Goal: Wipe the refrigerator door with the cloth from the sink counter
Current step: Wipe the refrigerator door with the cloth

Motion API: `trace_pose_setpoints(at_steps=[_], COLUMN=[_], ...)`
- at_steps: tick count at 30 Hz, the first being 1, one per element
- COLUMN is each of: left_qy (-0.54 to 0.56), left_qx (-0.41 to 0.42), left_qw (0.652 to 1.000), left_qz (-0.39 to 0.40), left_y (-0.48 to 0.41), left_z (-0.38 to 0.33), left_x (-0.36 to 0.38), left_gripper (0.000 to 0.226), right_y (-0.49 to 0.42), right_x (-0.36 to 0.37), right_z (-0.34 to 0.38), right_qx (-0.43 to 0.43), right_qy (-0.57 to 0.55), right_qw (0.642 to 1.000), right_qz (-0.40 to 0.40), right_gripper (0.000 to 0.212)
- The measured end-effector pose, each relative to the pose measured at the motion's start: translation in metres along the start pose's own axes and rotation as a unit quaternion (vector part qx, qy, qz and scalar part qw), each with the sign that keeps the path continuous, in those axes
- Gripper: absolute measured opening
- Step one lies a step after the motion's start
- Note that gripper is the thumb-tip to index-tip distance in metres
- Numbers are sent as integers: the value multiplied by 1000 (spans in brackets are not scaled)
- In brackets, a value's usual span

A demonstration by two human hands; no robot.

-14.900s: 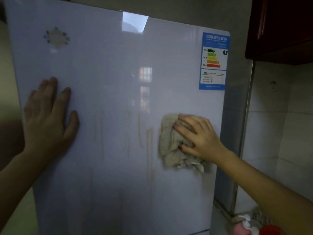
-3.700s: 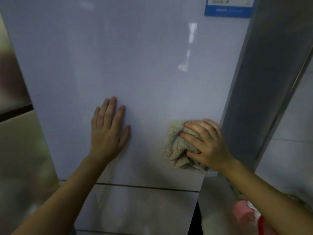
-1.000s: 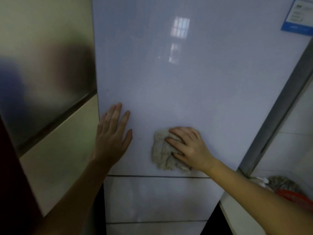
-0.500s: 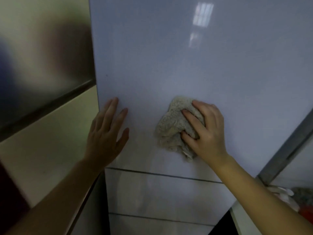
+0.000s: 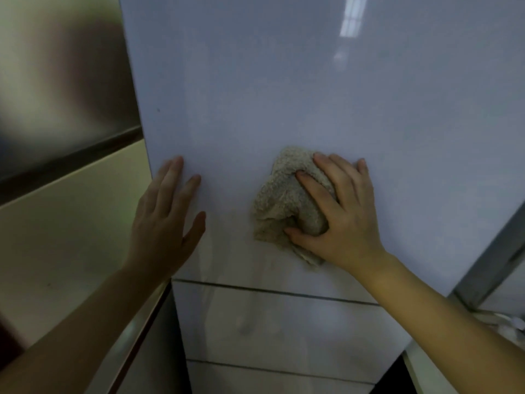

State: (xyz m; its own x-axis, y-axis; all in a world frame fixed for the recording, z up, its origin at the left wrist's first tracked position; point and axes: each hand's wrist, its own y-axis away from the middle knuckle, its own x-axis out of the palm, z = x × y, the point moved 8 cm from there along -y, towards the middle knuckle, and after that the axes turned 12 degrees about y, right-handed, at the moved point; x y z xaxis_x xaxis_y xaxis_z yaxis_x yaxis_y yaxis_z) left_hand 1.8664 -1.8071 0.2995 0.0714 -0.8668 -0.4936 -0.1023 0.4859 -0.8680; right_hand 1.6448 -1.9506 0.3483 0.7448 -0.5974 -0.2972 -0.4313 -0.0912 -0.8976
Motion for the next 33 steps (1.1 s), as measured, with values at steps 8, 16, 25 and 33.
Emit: trace_pose_setpoints(at_steps=[8, 16, 25, 33], left_qy=[12, 21, 14, 23], left_qx=[14, 11, 28, 35], left_qw=[1000, 1000, 998, 992], left_qz=[-1, -18, -54, -118], left_y=[5, 10, 13, 31], left_z=[8, 8, 7, 4], left_x=[5, 2, 4, 20], left_gripper=[59, 60, 60, 58], right_y=[7, 11, 10, 21], right_x=[7, 6, 1, 3], right_z=[4, 17, 27, 39], right_qx=[-2, -22, -72, -135], right_qy=[14, 37, 79, 102], right_qw=[1000, 999, 994, 981], right_qz=[3, 11, -32, -91], right_gripper=[62, 54, 55, 38])
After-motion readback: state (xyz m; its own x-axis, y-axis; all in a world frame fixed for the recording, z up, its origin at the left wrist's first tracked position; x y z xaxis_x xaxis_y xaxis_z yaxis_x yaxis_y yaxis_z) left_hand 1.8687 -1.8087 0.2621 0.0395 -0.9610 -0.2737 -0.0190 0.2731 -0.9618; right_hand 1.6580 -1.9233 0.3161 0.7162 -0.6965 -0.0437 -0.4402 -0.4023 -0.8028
